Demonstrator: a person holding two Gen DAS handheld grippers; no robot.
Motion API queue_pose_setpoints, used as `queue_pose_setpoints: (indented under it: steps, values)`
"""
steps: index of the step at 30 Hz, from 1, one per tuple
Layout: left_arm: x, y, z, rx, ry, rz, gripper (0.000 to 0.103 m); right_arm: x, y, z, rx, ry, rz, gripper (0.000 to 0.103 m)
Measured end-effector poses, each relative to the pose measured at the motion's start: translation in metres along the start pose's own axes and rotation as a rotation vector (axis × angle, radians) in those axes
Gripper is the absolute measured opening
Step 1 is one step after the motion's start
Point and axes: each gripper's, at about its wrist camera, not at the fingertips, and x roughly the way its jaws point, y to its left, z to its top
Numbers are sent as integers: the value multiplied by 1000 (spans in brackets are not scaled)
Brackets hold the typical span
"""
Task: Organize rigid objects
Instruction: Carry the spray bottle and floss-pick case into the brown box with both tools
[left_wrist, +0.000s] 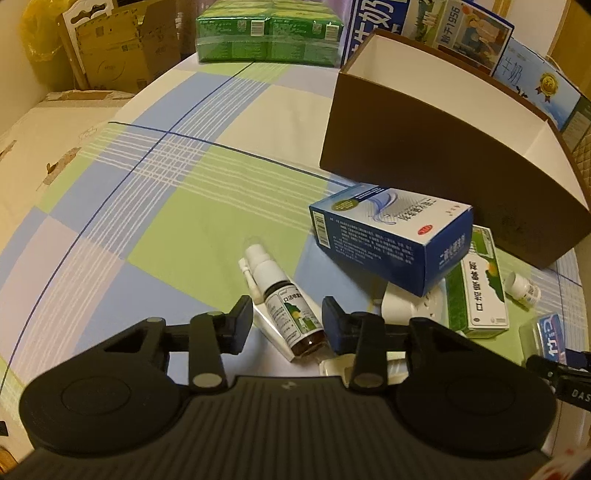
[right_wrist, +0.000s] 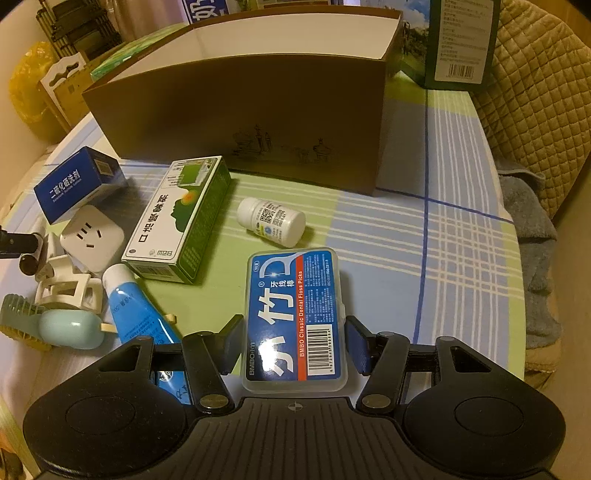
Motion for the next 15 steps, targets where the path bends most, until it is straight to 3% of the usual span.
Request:
queue_pose_setpoints:
  steps: [7, 15]
  values:
    - [9, 0, -4, 18, 23, 3, 20, 0, 1, -1, 4, -4, -4, 54]
    - [11, 3, -4, 75, 19, -19, 19, 1, 4, 0, 16, -5, -29, 54]
